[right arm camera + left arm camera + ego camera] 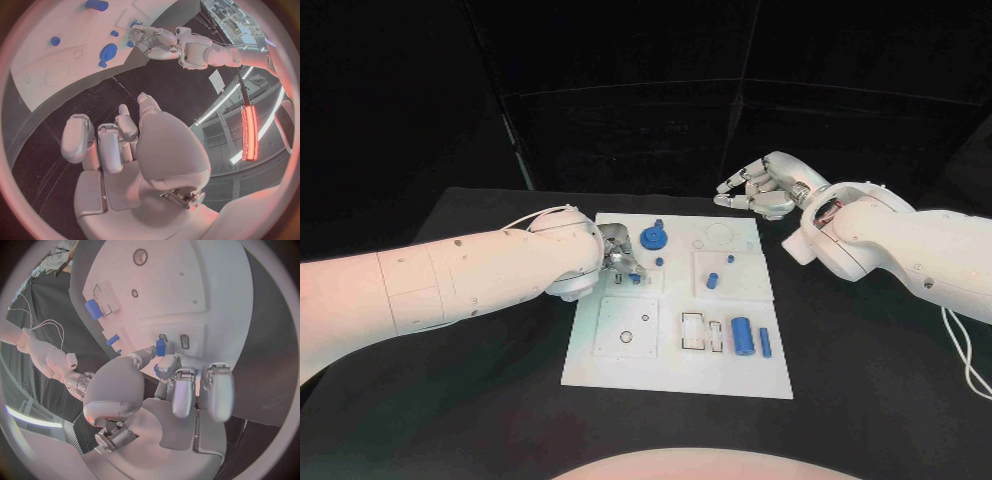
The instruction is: Assemble the parts on the task board
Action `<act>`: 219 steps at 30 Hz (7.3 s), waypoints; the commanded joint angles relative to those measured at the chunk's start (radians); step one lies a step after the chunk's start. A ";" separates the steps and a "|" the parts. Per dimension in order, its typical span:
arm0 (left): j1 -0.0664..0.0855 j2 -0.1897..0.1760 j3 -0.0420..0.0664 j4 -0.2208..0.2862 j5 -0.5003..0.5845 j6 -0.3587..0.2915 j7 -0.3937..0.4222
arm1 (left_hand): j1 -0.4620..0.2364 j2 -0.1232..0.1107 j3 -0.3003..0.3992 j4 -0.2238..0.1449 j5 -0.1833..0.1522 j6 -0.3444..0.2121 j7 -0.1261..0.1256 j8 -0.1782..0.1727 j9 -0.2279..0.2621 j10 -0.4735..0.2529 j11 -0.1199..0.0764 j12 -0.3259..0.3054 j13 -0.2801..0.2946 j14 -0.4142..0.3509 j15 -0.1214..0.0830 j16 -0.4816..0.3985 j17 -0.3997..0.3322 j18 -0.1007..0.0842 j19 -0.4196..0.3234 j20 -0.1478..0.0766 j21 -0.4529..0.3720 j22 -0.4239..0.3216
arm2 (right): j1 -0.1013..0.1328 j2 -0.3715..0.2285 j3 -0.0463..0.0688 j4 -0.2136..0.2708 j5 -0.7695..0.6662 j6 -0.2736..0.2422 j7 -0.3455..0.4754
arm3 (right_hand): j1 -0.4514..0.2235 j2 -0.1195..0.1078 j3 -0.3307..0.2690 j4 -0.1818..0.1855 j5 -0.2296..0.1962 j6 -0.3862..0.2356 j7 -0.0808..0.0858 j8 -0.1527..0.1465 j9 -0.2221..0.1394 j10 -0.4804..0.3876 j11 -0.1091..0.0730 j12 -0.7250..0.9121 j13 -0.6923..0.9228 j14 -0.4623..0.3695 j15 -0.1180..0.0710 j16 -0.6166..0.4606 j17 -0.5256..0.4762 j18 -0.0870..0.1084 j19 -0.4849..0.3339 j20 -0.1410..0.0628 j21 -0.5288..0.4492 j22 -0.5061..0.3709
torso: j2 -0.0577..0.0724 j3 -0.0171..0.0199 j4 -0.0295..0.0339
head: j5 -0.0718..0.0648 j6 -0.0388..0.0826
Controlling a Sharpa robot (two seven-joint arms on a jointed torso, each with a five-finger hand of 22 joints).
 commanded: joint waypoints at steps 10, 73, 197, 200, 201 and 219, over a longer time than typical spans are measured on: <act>-0.002 -0.001 -0.002 -0.002 -0.010 0.071 -0.015 | 0.004 0.006 0.151 -0.144 0.003 -0.003 -0.002 0.002 0.002 0.005 -0.003 -0.008 -0.003 0.106 -0.002 0.003 0.263 -0.010 0.062 -0.004 -0.004 0.131 | 0.002 0.007 0.001 -0.007 0.008 0.002 0.006 | -0.006 0.005 -0.004 0.004 0.005 0.006 -0.003 0.005 -0.002 0.002 -0.001 0.001 -0.002 0.059 -0.007 -0.005 0.048 0.013 0.000 -0.005 -0.007 -0.004 | 0.000 -0.0008 0.0010 | 0.006 0.000; 0.002 0.032 -0.001 -0.055 0.024 0.146 -0.019 | -0.090 0.027 0.164 -0.083 -0.001 0.034 -0.022 0.034 0.032 0.043 -0.019 0.028 0.035 0.106 -0.015 0.003 0.263 -0.013 0.069 -0.015 0.004 0.148 | 0.001 0.027 0.000 -0.025 0.008 0.024 0.004 | 0.012 0.016 -0.008 0.009 0.055 0.004 -0.003 0.006 -0.002 -0.003 -0.002 -0.001 -0.006 0.058 -0.008 -0.008 0.046 0.014 -0.002 -0.006 -0.011 -0.009 | 0.000 0.0005 -0.0004 | 0.004 -0.006; 0.051 0.200 0.096 -0.521 0.037 0.443 0.046 | 0.050 0.081 -0.698 0.169 -0.068 0.018 0.016 -0.144 -0.072 -0.034 0.015 -0.049 -0.077 0.106 0.012 0.003 0.263 -0.003 0.054 0.006 -0.038 0.101 | 0.001 0.050 0.000 -0.058 0.031 0.042 0.026 | 0.025 0.012 -0.016 0.012 0.075 -0.008 0.000 0.003 -0.004 -0.023 0.000 -0.016 -0.023 0.053 -0.006 -0.021 0.029 0.022 -0.029 -0.005 -0.034 -0.051 | 0.005 -0.0011 -0.0051 | 0.024 0.018; 0.051 0.201 0.096 -0.520 0.037 0.441 0.046 | 0.055 0.085 -0.698 0.167 -0.068 0.020 0.016 -0.145 -0.074 -0.034 0.015 -0.048 -0.077 0.106 0.012 0.003 0.263 -0.003 0.054 0.006 -0.037 0.102 | 0.001 0.050 0.000 -0.059 0.031 0.042 0.025 | 0.025 0.012 -0.016 0.012 0.075 -0.008 0.000 0.003 -0.004 -0.023 0.000 -0.016 -0.023 0.053 -0.006 -0.021 0.029 0.022 -0.029 -0.005 -0.034 -0.051 | 0.005 -0.0010 -0.0058 | 0.024 0.017; 0.051 0.201 0.096 -0.520 0.037 0.440 0.047 | 0.057 0.086 -0.699 0.166 -0.068 0.020 0.016 -0.145 -0.074 -0.034 0.015 -0.048 -0.077 0.106 0.012 0.003 0.263 -0.003 0.054 0.006 -0.037 0.102 | 0.001 0.051 0.000 -0.059 0.031 0.042 0.025 | 0.025 0.012 -0.016 0.012 0.075 -0.008 0.000 0.003 -0.004 -0.023 0.000 -0.016 -0.023 0.053 -0.006 -0.021 0.029 0.022 -0.029 -0.005 -0.034 -0.051 | 0.005 -0.0006 -0.0058 | 0.024 0.017; 0.049 0.202 0.096 -0.510 0.038 0.421 0.047 | 0.132 0.136 -0.669 0.121 -0.067 0.036 0.014 -0.150 -0.086 -0.033 0.013 -0.047 -0.078 0.106 0.010 0.003 0.263 -0.003 0.054 0.005 -0.037 0.104 | 0.001 0.048 0.000 -0.062 0.036 0.035 0.032 | 0.028 0.014 -0.015 0.011 0.077 -0.009 0.000 0.003 -0.003 -0.021 0.001 -0.014 -0.021 0.054 -0.006 -0.021 0.029 0.022 -0.029 -0.005 -0.034 -0.051 | 0.004 0.0002 -0.0053 | 0.024 0.015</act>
